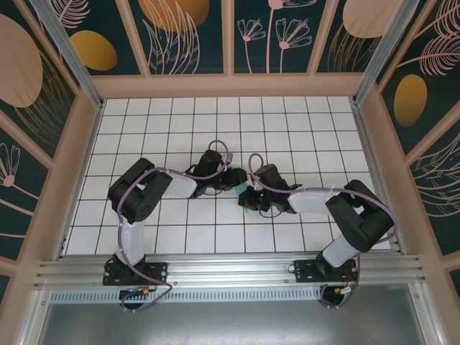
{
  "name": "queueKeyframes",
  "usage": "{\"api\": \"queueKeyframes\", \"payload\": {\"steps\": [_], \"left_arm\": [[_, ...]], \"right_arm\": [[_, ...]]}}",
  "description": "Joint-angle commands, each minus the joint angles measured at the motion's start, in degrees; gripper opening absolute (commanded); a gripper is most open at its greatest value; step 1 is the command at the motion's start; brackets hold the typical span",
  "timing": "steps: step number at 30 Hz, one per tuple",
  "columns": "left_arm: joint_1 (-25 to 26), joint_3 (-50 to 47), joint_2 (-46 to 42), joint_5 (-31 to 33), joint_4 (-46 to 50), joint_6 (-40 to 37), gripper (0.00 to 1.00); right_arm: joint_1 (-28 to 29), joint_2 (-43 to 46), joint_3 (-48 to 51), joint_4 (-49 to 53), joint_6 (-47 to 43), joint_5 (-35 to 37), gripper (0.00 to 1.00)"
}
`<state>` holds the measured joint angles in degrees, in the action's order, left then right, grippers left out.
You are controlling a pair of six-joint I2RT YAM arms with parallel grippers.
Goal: Fold a paper plane with a square sheet of paper (pick it up from the middle)
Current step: Fold the wing for the fifth time at the center of the table.
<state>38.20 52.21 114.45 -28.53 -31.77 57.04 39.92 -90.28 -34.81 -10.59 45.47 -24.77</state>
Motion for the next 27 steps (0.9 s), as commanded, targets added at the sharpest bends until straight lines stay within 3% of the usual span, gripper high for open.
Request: {"api": "queueKeyframes", "payload": {"steps": [1, 8, 15, 27], "left_arm": [[0.1, -0.4, 3.2, 1.0, 6.1, -1.7, 0.4], [0.1, -0.4, 3.5, 1.2, 6.4, -1.8, 0.4], [0.1, -0.2, 3.8, 1.5, 7.1, -2.0, 0.39], [0.0, 0.4, 4.2, 2.3, 9.1, -2.5, 0.37]], "right_arm": [[0.1, -1.2, -1.0, 3.2, -1.7, 2.4, 0.03], [-1.1, -0.5, 2.7, 2.3, -0.4, 2.7, 0.03], [-1.3, -1.3, 7.7, -2.7, 1.6, -1.4, 0.03], [-1.4, 2.4, 10.9, -1.3, 1.3, -3.7, 0.04]]}}
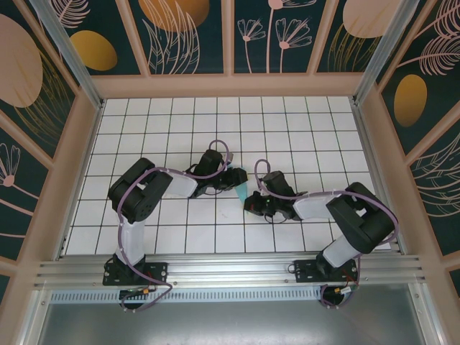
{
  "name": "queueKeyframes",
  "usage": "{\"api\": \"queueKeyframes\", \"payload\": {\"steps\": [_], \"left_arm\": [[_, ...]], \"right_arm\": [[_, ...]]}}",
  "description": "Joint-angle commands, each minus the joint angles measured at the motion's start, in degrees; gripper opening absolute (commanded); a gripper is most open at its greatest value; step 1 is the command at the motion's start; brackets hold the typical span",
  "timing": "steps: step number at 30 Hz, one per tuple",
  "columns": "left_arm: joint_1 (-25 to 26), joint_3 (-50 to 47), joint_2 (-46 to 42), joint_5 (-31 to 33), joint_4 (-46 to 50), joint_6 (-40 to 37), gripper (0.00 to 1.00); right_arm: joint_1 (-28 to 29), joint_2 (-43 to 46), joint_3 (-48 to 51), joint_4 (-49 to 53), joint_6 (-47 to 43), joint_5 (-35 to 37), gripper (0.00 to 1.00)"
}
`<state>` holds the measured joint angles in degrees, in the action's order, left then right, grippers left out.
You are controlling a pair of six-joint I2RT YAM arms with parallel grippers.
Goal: Fold a paper plane with a square sheet of paper (pick it up from the middle)
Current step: Fold the wing for the fifth time at the center of the table.
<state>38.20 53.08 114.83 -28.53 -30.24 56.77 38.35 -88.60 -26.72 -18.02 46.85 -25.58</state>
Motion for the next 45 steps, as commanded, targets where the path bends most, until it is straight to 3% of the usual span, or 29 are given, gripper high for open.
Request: {"api": "queueKeyframes", "payload": {"steps": [1, 15, 24, 28, 35, 45], "left_arm": [[0.1, -0.5, 4.0, 2.4, 7.6, -2.2, 0.37], [0.1, 0.0, 4.2, 2.7, 8.5, -2.3, 0.37], [0.1, 0.1, 4.0, 1.9, 8.4, -2.6, 0.38], [0.1, 0.2, 4.3, 1.4, 8.1, -2.6, 0.38], [0.1, 0.4, 4.1, 1.2, 8.0, -2.5, 0.38], [0.1, 0.1, 4.2, 0.8, 7.7, -2.7, 0.39]], "right_arm": [[0.1, 0.5, 3.5, 5.4, 0.1, -3.6, 0.04], [0.0, 5.2, 5.5, 15.1, -2.9, -1.2, 0.05], [0.0, 10.8, -4.6, 17.3, -5.3, 0.7, 0.07], [0.1, 7.1, -6.9, 10.7, -3.7, -2.8, 0.07], [-0.6, -0.8, -8.0, 2.8, -1.6, -0.5, 0.06], [-1.8, -6.0, -6.9, 4.1, -2.7, 1.3, 0.05]]}}
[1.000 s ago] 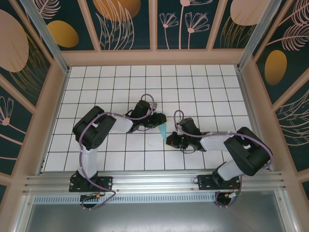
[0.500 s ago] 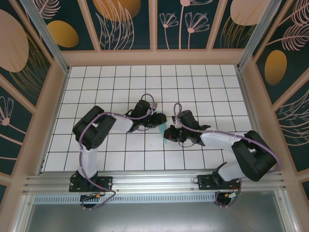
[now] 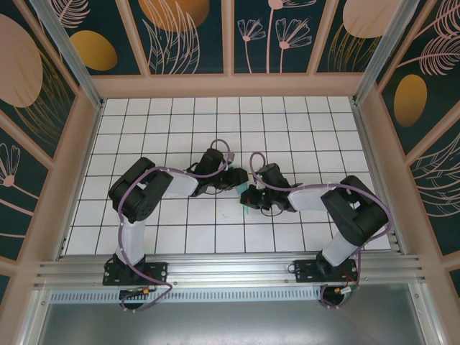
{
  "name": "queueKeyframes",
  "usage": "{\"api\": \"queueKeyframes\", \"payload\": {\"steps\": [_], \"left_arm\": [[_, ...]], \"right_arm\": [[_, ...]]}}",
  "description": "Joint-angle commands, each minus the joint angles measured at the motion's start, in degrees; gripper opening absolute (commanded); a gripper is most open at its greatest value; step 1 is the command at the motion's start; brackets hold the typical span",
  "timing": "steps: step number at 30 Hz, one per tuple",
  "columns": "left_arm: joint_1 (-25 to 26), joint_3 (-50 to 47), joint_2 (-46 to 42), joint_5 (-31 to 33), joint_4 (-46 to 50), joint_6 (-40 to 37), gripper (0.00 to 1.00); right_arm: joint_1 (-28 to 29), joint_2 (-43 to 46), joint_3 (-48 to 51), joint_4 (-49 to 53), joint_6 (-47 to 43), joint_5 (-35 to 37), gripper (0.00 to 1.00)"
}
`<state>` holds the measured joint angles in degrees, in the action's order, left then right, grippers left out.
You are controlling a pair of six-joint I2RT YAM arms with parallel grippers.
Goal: Fold a paper plane with a square sheet of paper (pick it up from the middle)
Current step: Fold the wing for the fifth time at the center of the table.
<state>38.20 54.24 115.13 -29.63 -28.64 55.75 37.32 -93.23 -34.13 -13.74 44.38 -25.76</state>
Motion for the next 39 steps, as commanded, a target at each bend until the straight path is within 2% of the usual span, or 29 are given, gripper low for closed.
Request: {"api": "queueKeyframes", "payload": {"steps": [1, 6, 16, 20, 25, 29, 34, 39], "left_arm": [[0.1, -1.2, 3.8, 1.8, 5.9, -1.7, 0.39], [0.1, -0.7, 2.7, 1.6, 5.3, -2.0, 0.4], [0.0, 4.1, -0.5, 2.3, 8.2, -5.5, 0.44], [-0.3, 4.7, -4.9, 2.7, 11.1, -9.2, 0.48], [-0.4, -0.7, -11.3, -3.4, 2.2, -6.2, 0.53], [-0.4, -5.9, -13.8, -2.2, 1.9, -6.9, 0.52], [-0.3, -11.3, -12.3, -3.4, -4.7, -4.6, 0.47], [-0.4, -10.0, -9.0, -4.1, -10.7, -1.9, 0.45]], "right_arm": [[-1.1, -1.8, 0.9, 0.3, -0.2, 1.5, 0.05], [-1.4, -3.1, 5.1, 0.0, 1.1, 0.7, 0.0], [-2.2, -2.1, 9.3, -3.0, 2.7, -0.6, 0.0], [-2.2, -2.1, 9.2, -3.1, 2.5, -1.1, 0.0], [-2.2, -2.5, 9.1, -3.2, 2.2, -1.4, 0.0], [-2.2, -3.1, 8.5, -2.8, 1.7, -1.4, 0.0], [-2.2, -3.7, 8.5, -3.2, 2.0, -1.7, 0.0], [-2.2, -3.7, 8.5, -2.7, 1.8, -1.7, 0.0]]}}
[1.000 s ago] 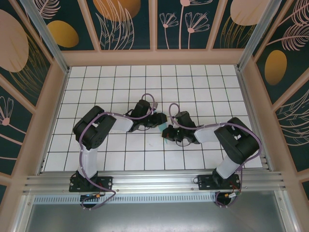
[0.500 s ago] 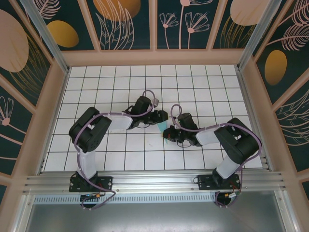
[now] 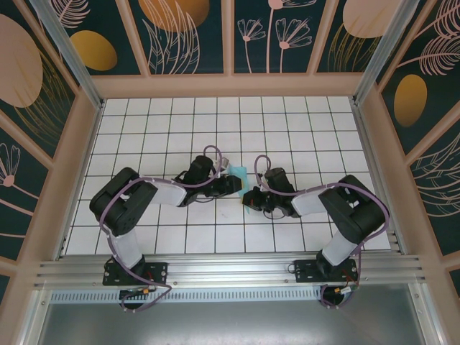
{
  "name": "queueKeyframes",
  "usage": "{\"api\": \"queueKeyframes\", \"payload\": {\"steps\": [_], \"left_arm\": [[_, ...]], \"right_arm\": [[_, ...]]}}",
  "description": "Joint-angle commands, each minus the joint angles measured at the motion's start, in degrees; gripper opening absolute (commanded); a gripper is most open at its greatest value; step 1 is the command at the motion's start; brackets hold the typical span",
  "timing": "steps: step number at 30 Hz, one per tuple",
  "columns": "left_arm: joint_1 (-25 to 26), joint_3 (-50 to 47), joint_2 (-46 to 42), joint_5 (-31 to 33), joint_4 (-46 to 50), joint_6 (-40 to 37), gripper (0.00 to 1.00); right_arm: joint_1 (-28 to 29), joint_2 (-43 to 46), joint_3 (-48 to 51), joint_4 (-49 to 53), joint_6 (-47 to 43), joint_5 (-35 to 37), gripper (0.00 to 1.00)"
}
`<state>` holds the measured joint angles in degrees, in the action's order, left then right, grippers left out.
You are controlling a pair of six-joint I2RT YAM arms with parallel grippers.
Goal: Fold a paper plane with a square sheet of paper (pick it up from the middle)
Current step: Fold the wing for the fifth time at the center of the table.
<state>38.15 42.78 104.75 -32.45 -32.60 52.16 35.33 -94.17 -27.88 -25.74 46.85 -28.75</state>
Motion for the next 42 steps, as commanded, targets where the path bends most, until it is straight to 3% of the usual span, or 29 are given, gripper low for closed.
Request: {"api": "queueKeyframes", "payload": {"steps": [1, 8, 13, 20, 29, 42], "left_arm": [[-0.3, 1.9, 2.2, -1.3, -7.1, 1.9, 0.46], [-0.3, 4.1, 7.5, 0.0, -9.1, 3.7, 0.44], [-0.4, 7.5, 9.6, 5.5, -0.7, -1.4, 0.42], [-2.6, 11.1, 10.6, 9.5, 5.8, -2.9, 0.41], [-5.0, 13.9, 13.0, 7.8, 7.7, -7.5, 0.41], [-9.7, 18.8, 14.6, 11.7, 17.2, -10.5, 0.41]], "right_arm": [[-0.2, -2.8, 2.2, 9.4, -0.8, 1.4, 0.0], [-0.2, -3.8, 1.5, 9.7, -1.0, 1.2, 0.0], [-0.2, -3.6, 2.2, 10.0, -0.9, 1.2, 0.0], [-0.2, -3.5, 2.3, 12.4, -3.0, 0.3, 0.0], [-0.2, -3.4, 3.1, 12.9, -4.0, -0.5, 0.0], [-0.2, -3.3, 3.4, 13.1, -4.9, -1.1, 0.0]]}}
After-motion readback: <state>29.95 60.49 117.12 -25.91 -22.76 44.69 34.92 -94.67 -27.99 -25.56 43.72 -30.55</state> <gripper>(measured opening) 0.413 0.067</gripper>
